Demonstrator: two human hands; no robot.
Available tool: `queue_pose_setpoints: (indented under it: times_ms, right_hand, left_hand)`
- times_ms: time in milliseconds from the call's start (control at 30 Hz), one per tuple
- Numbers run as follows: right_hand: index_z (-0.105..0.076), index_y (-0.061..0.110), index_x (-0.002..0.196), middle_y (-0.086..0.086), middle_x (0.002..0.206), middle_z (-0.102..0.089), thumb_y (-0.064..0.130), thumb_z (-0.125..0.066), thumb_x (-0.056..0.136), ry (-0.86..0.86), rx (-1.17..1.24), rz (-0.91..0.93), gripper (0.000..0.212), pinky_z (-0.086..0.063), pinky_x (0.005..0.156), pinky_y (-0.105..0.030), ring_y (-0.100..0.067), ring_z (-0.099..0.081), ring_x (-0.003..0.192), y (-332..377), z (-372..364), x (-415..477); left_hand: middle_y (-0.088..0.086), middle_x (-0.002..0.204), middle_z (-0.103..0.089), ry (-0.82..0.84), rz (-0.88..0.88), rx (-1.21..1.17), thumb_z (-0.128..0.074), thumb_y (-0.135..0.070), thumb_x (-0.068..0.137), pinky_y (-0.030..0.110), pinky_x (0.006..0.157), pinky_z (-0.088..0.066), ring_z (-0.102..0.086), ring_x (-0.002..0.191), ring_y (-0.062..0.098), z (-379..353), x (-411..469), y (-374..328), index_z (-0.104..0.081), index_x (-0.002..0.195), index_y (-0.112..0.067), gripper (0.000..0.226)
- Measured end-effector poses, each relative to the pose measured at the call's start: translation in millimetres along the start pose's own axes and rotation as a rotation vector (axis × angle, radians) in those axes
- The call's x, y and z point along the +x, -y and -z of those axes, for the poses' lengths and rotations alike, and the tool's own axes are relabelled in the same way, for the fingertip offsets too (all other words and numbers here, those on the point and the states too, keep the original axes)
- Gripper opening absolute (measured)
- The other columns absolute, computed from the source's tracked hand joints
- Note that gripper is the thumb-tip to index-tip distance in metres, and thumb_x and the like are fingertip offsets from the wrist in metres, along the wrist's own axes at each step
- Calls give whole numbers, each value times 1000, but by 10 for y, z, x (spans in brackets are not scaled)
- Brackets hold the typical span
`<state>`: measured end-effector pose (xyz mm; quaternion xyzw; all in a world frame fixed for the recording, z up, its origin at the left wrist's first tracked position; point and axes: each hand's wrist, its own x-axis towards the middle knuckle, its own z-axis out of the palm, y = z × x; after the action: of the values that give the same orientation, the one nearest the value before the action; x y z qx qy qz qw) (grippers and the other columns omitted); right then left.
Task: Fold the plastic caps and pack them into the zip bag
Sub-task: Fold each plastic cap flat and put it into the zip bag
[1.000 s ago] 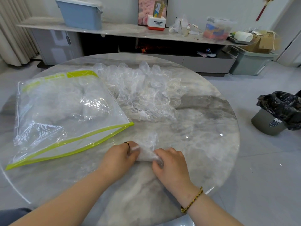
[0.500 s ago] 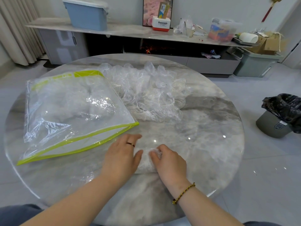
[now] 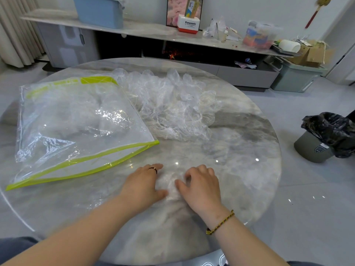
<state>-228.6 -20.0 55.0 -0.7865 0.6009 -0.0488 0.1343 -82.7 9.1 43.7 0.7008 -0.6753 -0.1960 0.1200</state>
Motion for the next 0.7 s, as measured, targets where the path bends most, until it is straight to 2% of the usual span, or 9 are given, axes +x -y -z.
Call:
queue_pose_setpoints:
  times_ms: [100, 167, 200, 300, 400, 467, 533, 633, 700]
  right_hand:
    - [-58, 23, 106, 6, 122, -44, 41, -47, 91, 66, 68, 44, 25, -24, 96, -22, -17, -32, 118, 7, -10, -45]
    - [-52, 29, 88, 10, 114, -47, 35, -51, 90, 65, 179, 64, 7, -24, 93, -20, -13, -33, 114, 31, -21, -59]
    - [-47, 28, 77, 13, 102, -49, 32, -53, 89, 61, 242, 69, 14, -27, 90, -20, -11, -36, 107, 52, -23, -64]
    - [-45, 24, 65, 10, 75, -50, 17, -60, 87, 11, 686, -25, 27, -39, 73, -14, 1, -48, 75, 100, 1, -48]
    - [-51, 20, 85, 3, 87, -58, 15, -61, 86, -12, 1093, -184, 11, -44, 71, -8, 4, -55, 76, 157, 29, -14]
    - [-57, 15, 98, -16, 103, -63, 18, -60, 87, 100, 1292, -231, 12, -48, 87, -28, -16, -61, 93, 197, 7, 14]
    - [-61, 1, 104, -22, 105, -66, 13, -58, 88, 170, 1432, -213, 21, -50, 88, -38, -27, -64, 96, 279, 15, 4]
    - [-65, 4, 82, -13, 83, -69, 8, -57, 88, 89, 1435, -201, 11, -52, 70, -27, -19, -65, 76, 392, 9, 21]
    - [-61, 9, 69, -5, 69, -63, 6, -57, 88, 6, 1401, -217, 19, -48, 57, -20, -10, -59, 61, 431, -12, 77]
  left_hand:
    - [-5, 104, -55, 52, 53, -182, -65, -43, 80, 20, 85, -38, -52, 100, 13, 37, 43, 20, -46, 129, -19, 57]
    - [-13, 76, -49, 98, 101, -263, -65, -43, 80, 18, 67, -37, -49, 76, 8, 38, 59, 17, -54, 109, -22, 37]
    - [-15, 65, -44, 100, 112, -291, -66, -44, 79, 18, 59, -34, -44, 66, 7, 38, 55, 20, -54, 93, -23, 27]
    - [-9, 43, -32, 87, 97, -412, -68, -44, 71, 22, 49, -27, -33, 48, 9, 44, 52, 31, -40, 56, -19, 41]
    - [-8, 46, -40, -34, 196, -761, -69, -17, 82, 16, 45, -29, -36, 43, 5, 76, 24, 22, -49, 58, -11, 32]
    - [4, 59, -45, -130, 219, -930, -67, -14, 83, 20, 50, -30, -39, 55, 12, 130, -8, 8, -55, 66, -6, 22]
    - [9, 65, -45, -207, 206, -1002, -66, -12, 83, 19, 51, -30, -38, 61, 15, 213, -54, 5, -58, 69, -3, 19]
    - [3, 65, -52, -296, 184, -922, -63, -13, 86, 11, 51, -33, -43, 61, 12, 322, -155, 52, -60, 64, -11, 22]
    - [-7, 65, -55, -395, 175, -789, -61, -14, 87, 7, 55, -35, -44, 60, 4, 389, -238, 127, -57, 63, -26, 27]
